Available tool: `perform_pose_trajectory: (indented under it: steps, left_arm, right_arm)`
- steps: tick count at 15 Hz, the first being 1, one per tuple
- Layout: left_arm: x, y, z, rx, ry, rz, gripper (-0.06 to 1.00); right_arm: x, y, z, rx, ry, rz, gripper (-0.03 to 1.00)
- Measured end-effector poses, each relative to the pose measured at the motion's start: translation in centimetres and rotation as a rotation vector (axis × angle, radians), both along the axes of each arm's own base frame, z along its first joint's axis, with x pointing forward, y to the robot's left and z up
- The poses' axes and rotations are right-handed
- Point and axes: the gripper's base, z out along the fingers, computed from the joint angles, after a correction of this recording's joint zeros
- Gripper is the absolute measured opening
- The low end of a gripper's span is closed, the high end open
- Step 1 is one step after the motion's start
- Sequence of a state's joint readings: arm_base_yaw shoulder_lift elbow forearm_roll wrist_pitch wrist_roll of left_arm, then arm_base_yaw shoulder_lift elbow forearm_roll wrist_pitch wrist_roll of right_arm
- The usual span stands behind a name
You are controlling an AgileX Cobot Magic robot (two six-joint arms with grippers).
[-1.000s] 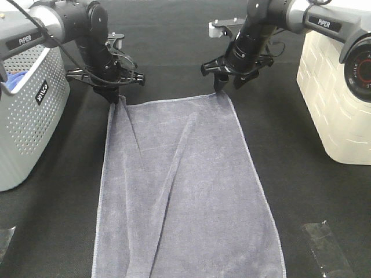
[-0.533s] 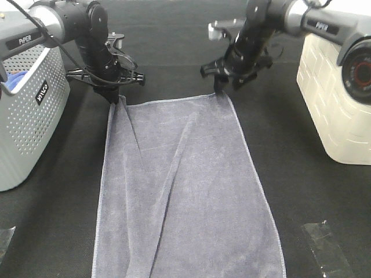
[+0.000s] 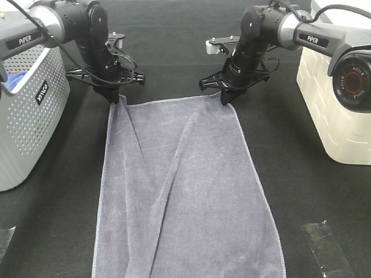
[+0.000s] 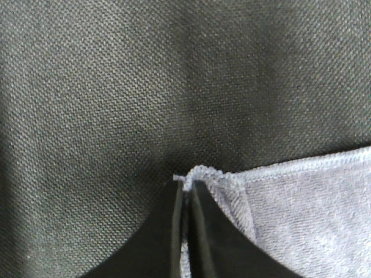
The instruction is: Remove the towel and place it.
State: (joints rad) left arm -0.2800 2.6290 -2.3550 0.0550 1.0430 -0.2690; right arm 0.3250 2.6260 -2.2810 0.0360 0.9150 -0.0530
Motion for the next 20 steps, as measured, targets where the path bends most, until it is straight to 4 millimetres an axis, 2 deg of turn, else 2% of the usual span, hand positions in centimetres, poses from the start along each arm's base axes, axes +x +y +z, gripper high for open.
perform_pose_trajectory:
  steps: [1,4,5,8,13,16,18,20]
  left_arm:
    - [0.0,0.0,0.0,0.003,0.0,-0.008,0.01]
    - [0.3,-0.1,0.1,0.0,-0.037,-0.03,0.01]
    - [0.3,-0.1,0.1,0.0,-0.037,-0.03,0.01]
    - [1.5,-0.5,0.7,-0.018,-0.186,-0.087,0.01]
    - [4.0,-0.9,3.0,0.01,-0.571,-0.177,0.01]
    - [5.1,-1.2,4.3,0.06,-0.809,-0.269,0.01]
    - [5.5,-1.6,3.5,0.063,-0.89,-0.312,0.01]
    - [5.8,-1.8,2.0,0.046,-0.932,-0.33,0.01]
  right_arm:
    - [0.0,-0.2,0.5,-0.025,-0.003,-0.002,0.0]
    - [-0.1,-1.4,4.3,-0.121,-0.059,-0.033,0.0]
    - [-0.1,-1.4,4.3,-0.121,-0.059,-0.033,0.0]
    - [0.7,-2.2,7.6,-0.195,-0.188,-0.07,0.0]
    - [2.4,-2.8,8.7,-0.253,-0.399,-0.083,0.0]
    - [3.7,-4.3,9.4,-0.203,-0.514,-0.112,0.0]
    - [4.5,-5.2,9.7,-0.173,-0.582,-0.122,0.0]
    - [5.1,-5.3,8.7,-0.177,-0.614,-0.101,0.0]
